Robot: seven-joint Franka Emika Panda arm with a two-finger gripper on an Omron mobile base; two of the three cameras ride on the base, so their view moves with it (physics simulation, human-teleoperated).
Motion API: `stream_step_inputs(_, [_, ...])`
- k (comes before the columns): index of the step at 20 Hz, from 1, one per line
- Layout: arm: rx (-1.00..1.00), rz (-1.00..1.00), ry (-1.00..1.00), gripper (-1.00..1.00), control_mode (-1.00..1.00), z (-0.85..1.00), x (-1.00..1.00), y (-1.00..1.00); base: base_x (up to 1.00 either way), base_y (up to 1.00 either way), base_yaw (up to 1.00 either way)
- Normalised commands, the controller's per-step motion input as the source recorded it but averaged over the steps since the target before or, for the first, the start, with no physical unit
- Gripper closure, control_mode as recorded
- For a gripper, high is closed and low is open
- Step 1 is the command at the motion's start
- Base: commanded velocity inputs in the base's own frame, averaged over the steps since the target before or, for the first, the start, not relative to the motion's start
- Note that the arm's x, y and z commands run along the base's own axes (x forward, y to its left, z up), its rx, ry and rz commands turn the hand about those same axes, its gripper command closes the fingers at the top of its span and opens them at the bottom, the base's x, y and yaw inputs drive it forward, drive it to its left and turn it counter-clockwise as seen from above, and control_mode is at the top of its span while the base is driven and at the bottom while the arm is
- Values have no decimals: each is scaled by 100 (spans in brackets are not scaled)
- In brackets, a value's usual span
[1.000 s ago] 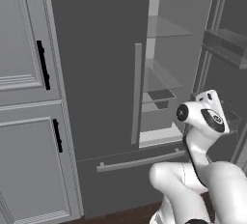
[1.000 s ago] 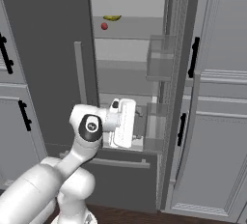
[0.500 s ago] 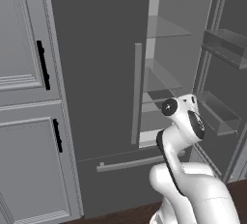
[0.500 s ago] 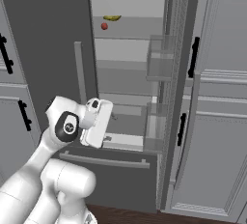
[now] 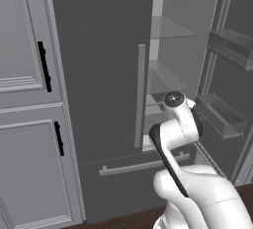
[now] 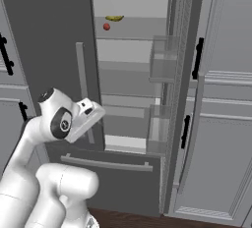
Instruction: Take the strawberry from the fridge and place it on top of the pancake, located on the dining counter.
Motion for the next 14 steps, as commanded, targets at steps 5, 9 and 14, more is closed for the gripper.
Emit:
stream_step_inputs(5, [70,-37,-61,-100,-100,19,0,42,0,0,0])
stream_step_inputs(9, [66,-20,-56,-100,-100,66,0,31,0,0,0])
stream_step_inputs(14, [56,-9,-23,-100,-100,91,-6,4,0,0,0])
